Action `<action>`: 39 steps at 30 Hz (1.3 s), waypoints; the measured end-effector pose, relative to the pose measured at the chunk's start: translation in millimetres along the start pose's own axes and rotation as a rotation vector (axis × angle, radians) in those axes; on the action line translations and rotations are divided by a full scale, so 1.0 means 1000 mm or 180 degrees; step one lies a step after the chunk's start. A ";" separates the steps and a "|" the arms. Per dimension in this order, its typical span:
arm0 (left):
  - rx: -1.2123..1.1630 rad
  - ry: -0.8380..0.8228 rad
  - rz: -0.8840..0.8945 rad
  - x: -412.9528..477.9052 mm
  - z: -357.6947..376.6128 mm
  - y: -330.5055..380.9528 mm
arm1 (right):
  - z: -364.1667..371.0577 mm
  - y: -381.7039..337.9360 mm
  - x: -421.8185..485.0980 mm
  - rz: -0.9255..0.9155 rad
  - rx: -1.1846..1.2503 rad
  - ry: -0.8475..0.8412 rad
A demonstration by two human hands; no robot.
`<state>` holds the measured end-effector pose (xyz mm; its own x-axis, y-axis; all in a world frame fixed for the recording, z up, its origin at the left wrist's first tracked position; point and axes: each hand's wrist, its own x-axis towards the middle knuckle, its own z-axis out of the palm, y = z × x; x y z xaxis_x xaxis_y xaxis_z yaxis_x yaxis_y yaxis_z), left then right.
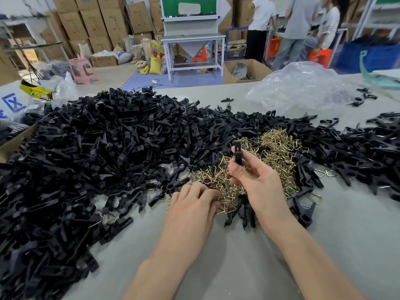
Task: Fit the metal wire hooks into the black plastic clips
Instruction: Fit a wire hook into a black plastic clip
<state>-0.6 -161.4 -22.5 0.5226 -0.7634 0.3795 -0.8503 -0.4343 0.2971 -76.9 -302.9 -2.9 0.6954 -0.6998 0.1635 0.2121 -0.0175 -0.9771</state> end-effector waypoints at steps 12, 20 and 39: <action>-0.1281 0.0233 -0.0348 -0.004 -0.007 0.000 | 0.001 -0.002 -0.002 -0.0050 -0.0008 -0.0138; -0.3333 0.0653 -0.1629 0.005 -0.016 -0.001 | 0.005 -0.006 -0.008 0.0242 0.0104 -0.0886; -0.3422 0.0544 -0.1633 0.004 -0.010 0.002 | 0.005 -0.010 -0.007 0.0623 0.0891 -0.0721</action>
<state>1.0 -160.4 -11.1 0.8555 -0.5099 0.0903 -0.0969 0.0138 0.9952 -80.3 -294.7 6.7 0.8681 -0.4952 0.0345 0.2177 0.3173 -0.9230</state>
